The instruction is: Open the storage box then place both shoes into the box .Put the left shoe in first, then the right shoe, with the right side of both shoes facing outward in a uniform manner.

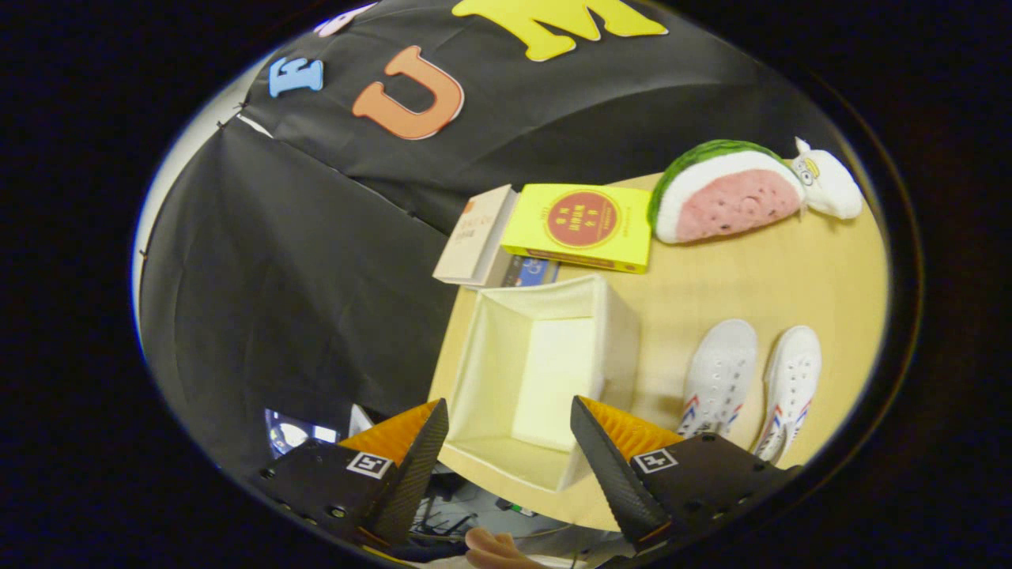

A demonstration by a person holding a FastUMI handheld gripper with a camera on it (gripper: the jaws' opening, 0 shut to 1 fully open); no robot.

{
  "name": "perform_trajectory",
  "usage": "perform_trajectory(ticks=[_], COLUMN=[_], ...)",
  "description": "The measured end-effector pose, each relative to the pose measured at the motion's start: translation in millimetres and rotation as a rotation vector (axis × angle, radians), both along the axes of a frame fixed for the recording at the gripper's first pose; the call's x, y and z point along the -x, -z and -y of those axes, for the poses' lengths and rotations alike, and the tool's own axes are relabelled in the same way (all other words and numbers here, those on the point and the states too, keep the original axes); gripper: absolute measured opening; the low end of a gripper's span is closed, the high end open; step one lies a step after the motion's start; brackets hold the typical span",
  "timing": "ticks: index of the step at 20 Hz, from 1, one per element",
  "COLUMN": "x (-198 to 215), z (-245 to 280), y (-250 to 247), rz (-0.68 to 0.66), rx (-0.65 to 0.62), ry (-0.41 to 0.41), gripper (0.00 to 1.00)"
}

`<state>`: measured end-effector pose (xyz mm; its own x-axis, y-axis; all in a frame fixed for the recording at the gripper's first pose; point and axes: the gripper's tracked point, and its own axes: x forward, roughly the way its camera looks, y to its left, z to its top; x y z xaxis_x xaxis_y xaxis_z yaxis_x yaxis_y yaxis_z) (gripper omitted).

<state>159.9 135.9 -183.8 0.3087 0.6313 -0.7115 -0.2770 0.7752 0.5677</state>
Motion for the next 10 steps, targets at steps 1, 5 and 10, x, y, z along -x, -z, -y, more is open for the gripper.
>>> perform_trajectory(ticks=[1,5,10], x=[1,-6,-12], z=[11,56,107], y=[5,51,133], rz=[-0.016,-0.053,-0.095], rx=[0.017,0.112,0.347], ry=[0.006,0.026,0.01], gripper=[0.95,0.95,0.95])
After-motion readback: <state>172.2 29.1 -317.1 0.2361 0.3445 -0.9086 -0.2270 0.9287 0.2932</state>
